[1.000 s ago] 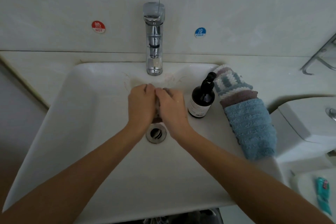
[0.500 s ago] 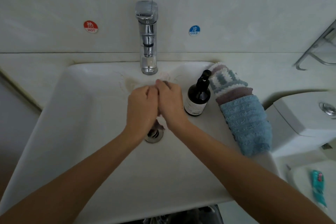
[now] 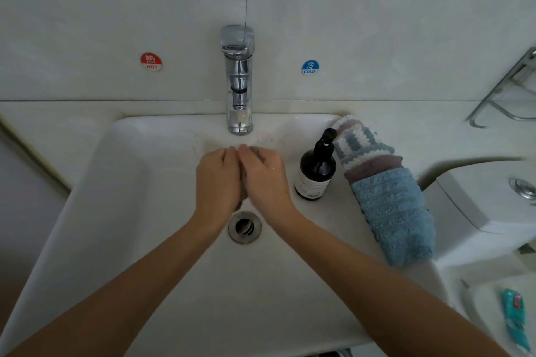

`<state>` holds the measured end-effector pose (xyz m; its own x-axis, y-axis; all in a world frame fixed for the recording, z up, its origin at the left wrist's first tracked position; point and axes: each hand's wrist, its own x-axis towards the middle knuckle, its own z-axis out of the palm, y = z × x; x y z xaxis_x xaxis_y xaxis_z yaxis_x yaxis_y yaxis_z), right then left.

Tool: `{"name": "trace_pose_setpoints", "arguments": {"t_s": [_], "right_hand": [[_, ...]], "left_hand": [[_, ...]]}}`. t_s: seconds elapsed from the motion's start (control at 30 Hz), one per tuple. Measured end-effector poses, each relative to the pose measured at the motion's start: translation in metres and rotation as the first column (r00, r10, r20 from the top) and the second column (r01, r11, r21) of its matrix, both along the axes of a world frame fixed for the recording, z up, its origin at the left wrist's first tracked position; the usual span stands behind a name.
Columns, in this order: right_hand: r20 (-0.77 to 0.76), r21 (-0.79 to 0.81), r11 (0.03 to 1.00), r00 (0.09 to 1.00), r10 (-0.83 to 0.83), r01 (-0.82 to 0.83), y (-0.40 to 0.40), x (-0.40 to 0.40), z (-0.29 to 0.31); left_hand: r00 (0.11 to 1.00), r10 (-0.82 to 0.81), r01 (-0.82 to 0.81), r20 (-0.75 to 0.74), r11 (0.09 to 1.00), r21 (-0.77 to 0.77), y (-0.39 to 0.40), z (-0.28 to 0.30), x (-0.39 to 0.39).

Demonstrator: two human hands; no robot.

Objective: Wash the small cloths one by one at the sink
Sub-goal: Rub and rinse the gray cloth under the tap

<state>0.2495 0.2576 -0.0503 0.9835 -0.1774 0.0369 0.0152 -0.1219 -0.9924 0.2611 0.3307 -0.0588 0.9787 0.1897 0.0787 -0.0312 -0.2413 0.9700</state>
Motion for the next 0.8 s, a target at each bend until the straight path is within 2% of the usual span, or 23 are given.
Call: {"name": "trace_pose_setpoints", "arguments": {"t_s": [0.1, 0.2, 0.27, 0.4, 0.47, 0.6, 0.73, 0.8], "right_hand": [[-0.114, 0.125, 0.989, 0.991, -0.065, 0.079, -0.008, 0.017, -0.002], [0.005, 0.008, 1.000, 1.000, -0.023, 0.023, 0.001, -0.001, -0.004], [0.053, 0.009, 1.000, 0.998, 0.027, -0.028, 0.008, -0.010, -0.003], [-0.059, 0.083, 0.995, 0.997, -0.048, 0.053, -0.004, 0.014, 0.003], [-0.056, 0.099, 0.994, 0.997, -0.044, 0.050, -0.005, 0.011, 0.001], [0.084, -0.004, 0.998, 0.995, 0.061, -0.061, 0.009, -0.012, -0.005], [-0.028, 0.109, 0.993, 0.998, -0.052, 0.054, -0.004, 0.014, 0.000], [-0.002, 0.102, 0.993, 0.998, -0.059, 0.059, -0.003, 0.009, -0.001]], "left_hand": [[0.994, -0.064, 0.060, 0.090, 0.997, 0.053, -0.012, 0.007, -0.025], [1.000, -0.005, 0.005, -0.006, 1.000, -0.015, -0.003, 0.003, 0.003], [0.999, 0.039, -0.042, -0.032, 0.997, -0.071, 0.006, 0.003, 0.014], [0.996, -0.018, 0.013, 0.090, 0.998, 0.054, -0.005, 0.008, -0.020], [0.992, -0.049, 0.039, 0.119, 0.995, 0.090, -0.007, 0.007, -0.023], [0.999, 0.032, -0.032, 0.007, 0.999, -0.029, 0.009, -0.001, 0.006], [0.990, -0.050, 0.044, 0.133, 0.998, 0.052, -0.006, 0.008, -0.025], [0.990, -0.042, 0.032, 0.138, 0.997, 0.071, -0.007, 0.010, -0.020]]}}
